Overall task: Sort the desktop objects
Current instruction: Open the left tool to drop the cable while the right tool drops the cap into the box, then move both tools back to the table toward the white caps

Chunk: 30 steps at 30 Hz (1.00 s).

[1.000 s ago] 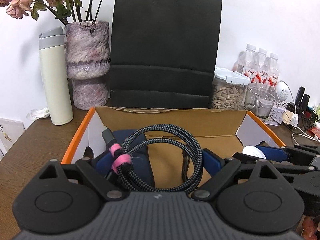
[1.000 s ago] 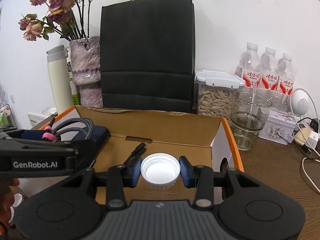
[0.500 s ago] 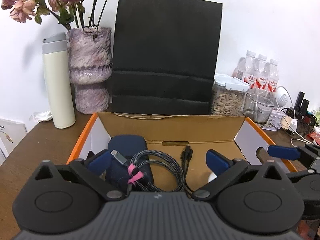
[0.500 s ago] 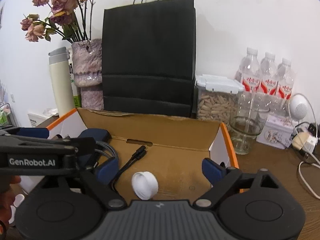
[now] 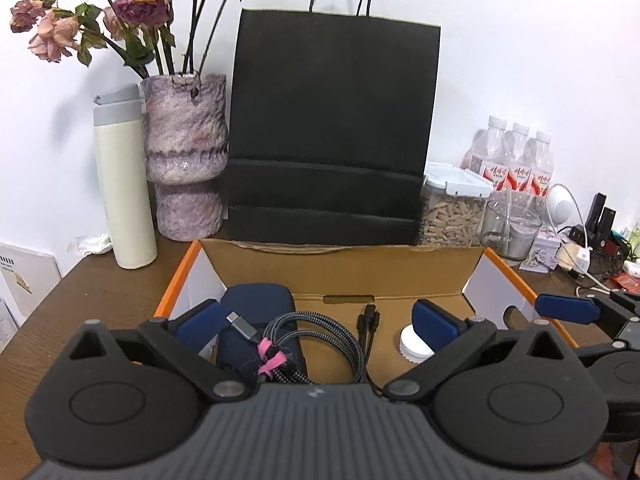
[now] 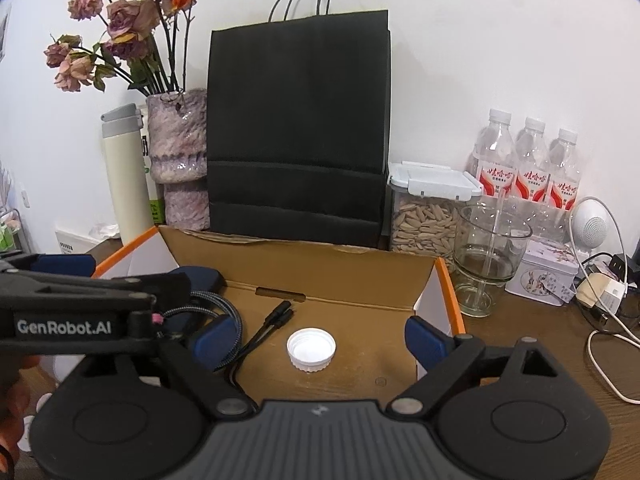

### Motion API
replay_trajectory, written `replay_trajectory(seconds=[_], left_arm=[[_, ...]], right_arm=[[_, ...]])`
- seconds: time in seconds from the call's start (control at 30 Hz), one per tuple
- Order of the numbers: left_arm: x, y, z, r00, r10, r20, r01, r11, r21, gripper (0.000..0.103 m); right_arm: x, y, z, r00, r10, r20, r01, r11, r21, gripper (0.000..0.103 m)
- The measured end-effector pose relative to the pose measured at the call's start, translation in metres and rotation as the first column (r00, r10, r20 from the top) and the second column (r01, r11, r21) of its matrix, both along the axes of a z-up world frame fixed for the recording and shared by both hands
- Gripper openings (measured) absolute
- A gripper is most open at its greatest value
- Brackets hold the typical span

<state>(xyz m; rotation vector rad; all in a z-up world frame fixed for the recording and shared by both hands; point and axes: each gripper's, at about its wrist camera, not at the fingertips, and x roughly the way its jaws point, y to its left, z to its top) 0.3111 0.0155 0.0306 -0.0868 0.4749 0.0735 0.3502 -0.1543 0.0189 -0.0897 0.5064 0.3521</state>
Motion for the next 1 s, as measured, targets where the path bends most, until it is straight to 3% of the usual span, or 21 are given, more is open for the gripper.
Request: replay_trajectory(seconds=[0.3, 0.47, 0.8, 1.0], left_arm=[[-0.032, 0.002, 0.019, 0.998, -0.012, 0.064, 0.013, 1.000, -0.011, 0.103], [-0.061, 0.004, 0.029, 0.995, -0.016, 0.099, 0.018, 1.000, -0.015, 0.103], [-0.120, 0.014, 0.039, 0.992, -0.030, 0.121, 0.031, 0.999, -0.011, 0.103], [-0.158, 0.021, 0.040, 0.992, -0.018, 0.125, 0.016, 1.000, 0.019, 0.103]], right_arm=[[-0.025, -0.004, 0.015, 0.999, 0.004, 0.045, -0.005, 1.000, 0.009, 0.092], [-0.046, -0.010, 0.022, 0.998, 0.008, 0.068, -0.009, 1.000, 0.014, 0.099], [-0.104, -0.024, 0.031, 0.995, 0.026, 0.095, -0.027, 1.000, 0.001, 0.103], [-0.146, -0.032, 0.021, 0.996, 0.042, 0.080, -0.043, 0.999, 0.005, 0.103]])
